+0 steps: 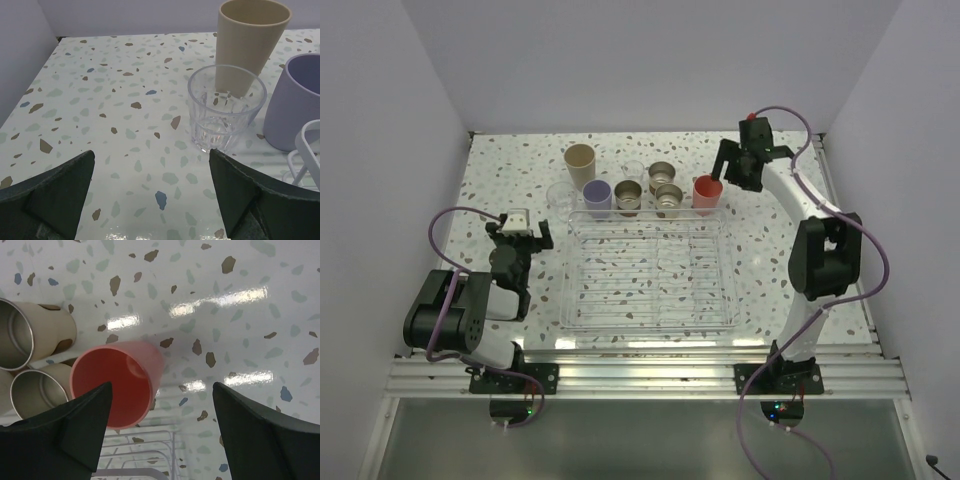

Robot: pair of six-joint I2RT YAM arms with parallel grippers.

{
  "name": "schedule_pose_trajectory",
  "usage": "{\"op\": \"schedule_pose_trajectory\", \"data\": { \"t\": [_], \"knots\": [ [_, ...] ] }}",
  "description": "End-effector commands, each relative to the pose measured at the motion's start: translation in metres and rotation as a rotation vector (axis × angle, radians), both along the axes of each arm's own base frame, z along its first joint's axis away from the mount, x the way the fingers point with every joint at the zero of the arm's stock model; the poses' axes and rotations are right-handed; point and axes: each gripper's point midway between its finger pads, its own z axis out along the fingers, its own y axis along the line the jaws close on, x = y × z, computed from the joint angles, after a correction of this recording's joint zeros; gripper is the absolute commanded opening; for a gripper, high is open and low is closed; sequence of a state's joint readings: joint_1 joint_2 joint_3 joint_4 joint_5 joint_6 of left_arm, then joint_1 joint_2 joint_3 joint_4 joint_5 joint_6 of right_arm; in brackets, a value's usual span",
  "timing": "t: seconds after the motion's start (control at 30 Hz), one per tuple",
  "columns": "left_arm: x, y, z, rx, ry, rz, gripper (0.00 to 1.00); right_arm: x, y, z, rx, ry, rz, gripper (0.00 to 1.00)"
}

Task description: Load the cups into the dish rack

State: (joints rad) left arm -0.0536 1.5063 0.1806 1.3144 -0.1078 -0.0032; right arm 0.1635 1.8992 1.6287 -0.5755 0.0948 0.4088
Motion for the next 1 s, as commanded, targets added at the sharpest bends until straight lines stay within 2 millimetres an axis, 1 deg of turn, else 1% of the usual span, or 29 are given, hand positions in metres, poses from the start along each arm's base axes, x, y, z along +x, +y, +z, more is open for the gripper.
{"op": "schedule_pose_trajectory", "data": {
  "t": [0.0, 0.1, 0.17, 0.2, 0.33, 0.4, 0.47, 0.5, 0.53, 0.57, 0.6, 0.63, 0.67, 0.77, 0.8, 0.87, 0.9, 0.93, 0.97],
  "knots": [
    [-0.001, 0.005, 0.004, 0.024, -0.02, 0.015, 1.0, -0.01, 0.015, -0.005, 0.061, 0.044, 0.035, 0.84],
    [0.0, 0.004, 0.005, 0.023, -0.022, 0.013, 1.0, -0.008, 0.02, -0.016, 0.061, 0.062, 0.049, 0.81],
    [0.0, 0.005, 0.004, 0.024, -0.02, 0.015, 1.0, -0.007, 0.022, -0.022, 0.066, 0.073, 0.049, 0.73],
    [0.0, 0.005, 0.005, 0.023, -0.022, 0.015, 1.0, -0.005, 0.024, -0.029, 0.073, 0.085, 0.05, 0.7],
    [0.0, 0.005, 0.004, 0.024, -0.019, 0.015, 1.0, -0.004, 0.029, -0.04, 0.065, 0.109, 0.053, 0.62],
    [0.0, 0.005, 0.005, 0.024, -0.02, 0.015, 1.0, -0.003, 0.03, -0.044, 0.052, 0.116, 0.053, 0.53],
    [-0.001, 0.005, 0.004, 0.024, -0.019, 0.015, 1.0, -0.001, 0.03, -0.049, 0.043, 0.124, 0.051, 0.39],
    [0.0, 0.005, 0.004, 0.024, -0.016, 0.015, 1.0, 0.001, 0.029, -0.045, 0.037, 0.121, 0.05, 0.22],
    [0.0, 0.005, 0.004, 0.025, -0.014, 0.015, 1.0, 0.002, 0.029, -0.043, 0.034, 0.121, 0.052, 0.14],
    [0.0, 0.005, 0.004, 0.024, -0.014, 0.015, 1.0, 0.002, 0.029, -0.04, 0.036, 0.117, 0.055, 0.09],
    [0.0, 0.005, 0.004, 0.024, -0.016, 0.015, 1.0, 0.004, 0.029, -0.032, 0.032, 0.106, 0.056, 0.0],
    [-0.001, 0.004, 0.006, 0.023, -0.025, 0.013, 1.0, 0.005, 0.028, -0.027, 0.029, 0.096, 0.057, 0.0],
    [-0.001, 0.005, 0.005, 0.023, -0.022, 0.015, 1.0, 0.006, 0.025, -0.014, 0.015, 0.069, 0.048, 0.0],
    [-0.001, 0.005, 0.004, 0.024, -0.019, 0.015, 1.0, 0.003, 0.018, 0.014, -0.01, 0.028, 0.022, 0.0],
    [0.0, 0.004, 0.005, 0.022, -0.021, 0.015, 1.0, -0.002, 0.013, 0.033, -0.017, -0.002, 0.006, 0.0],
    [0.0, 0.005, 0.005, 0.023, -0.022, 0.015, 1.0, -0.01, 0.009, 0.056, -0.014, -0.042, -0.011, 0.0],
    [0.0, 0.004, 0.004, 0.024, -0.02, 0.013, 1.0, -0.016, 0.008, 0.061, -0.011, -0.046, -0.015, 0.0],
    [-0.001, 0.005, 0.004, 0.024, -0.02, 0.015, 1.0, -0.024, 0.007, 0.085, 0.002, -0.094, -0.015, 0.0],
    [-0.001, 0.005, 0.004, 0.024, -0.019, 0.016, 1.0, -0.029, 0.007, 0.093, 0.011, -0.109, -0.02, 0.0]
  ]
}}
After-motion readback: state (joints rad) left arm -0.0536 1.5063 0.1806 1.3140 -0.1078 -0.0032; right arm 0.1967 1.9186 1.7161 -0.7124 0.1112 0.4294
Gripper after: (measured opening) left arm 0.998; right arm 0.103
